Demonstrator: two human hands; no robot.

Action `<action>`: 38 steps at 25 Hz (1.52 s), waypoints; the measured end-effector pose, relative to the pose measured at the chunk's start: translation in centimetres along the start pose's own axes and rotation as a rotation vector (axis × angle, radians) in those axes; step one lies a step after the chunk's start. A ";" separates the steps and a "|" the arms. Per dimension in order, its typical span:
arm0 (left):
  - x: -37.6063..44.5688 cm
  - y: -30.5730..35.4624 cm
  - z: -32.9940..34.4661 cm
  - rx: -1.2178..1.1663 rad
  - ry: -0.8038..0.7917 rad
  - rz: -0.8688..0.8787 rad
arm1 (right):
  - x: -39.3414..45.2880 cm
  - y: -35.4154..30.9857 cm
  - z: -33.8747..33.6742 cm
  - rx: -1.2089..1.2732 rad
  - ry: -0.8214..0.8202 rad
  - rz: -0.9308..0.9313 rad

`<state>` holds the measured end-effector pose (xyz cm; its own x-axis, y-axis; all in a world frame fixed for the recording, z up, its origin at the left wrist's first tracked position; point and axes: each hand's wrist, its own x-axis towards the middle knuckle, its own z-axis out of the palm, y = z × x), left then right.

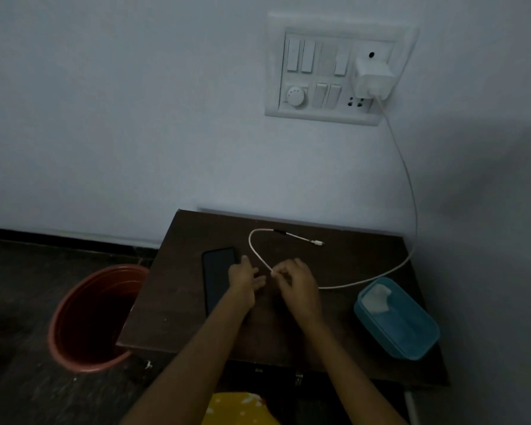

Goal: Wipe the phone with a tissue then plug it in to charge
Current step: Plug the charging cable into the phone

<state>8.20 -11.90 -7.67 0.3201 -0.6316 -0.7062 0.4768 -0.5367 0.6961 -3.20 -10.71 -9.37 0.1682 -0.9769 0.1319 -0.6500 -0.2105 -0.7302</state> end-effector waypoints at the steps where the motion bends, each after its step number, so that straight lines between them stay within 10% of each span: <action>1: 0.0 0.8 0.1 -0.132 -0.035 -0.037 | -0.6 -0.4 -0.4 0.043 -0.021 -0.039; 7: -0.7 4.8 -1.9 -0.100 -0.232 -0.017 | -2.9 -0.7 -1.4 0.164 -0.383 -0.005; 12: -2.8 3.7 -4.2 -0.022 -0.351 -0.044 | 1.4 -1.9 -0.6 1.078 -0.099 0.833; 16: -3.9 2.2 -6.8 0.102 -0.386 -0.040 | 4.4 -2.4 0.5 1.452 0.122 1.049; 21: -4.5 0.9 -11.3 0.358 -0.444 0.015 | 2.9 -4.7 0.8 1.183 -0.080 0.998; 29: -4.5 -0.4 -12.8 0.448 0.086 0.183 | -3.9 -6.1 3.6 0.568 -0.223 0.907; 38: -4.6 0.5 -9.7 -0.078 -0.010 -0.117 | -3.4 -6.0 3.6 0.577 -0.132 0.875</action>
<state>14.94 -3.82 -5.39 0.2506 -0.5732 -0.7801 0.5729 -0.5618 0.5968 2.84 -5.97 -7.83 -0.0866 -0.7607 -0.6433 -0.1385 0.6486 -0.7484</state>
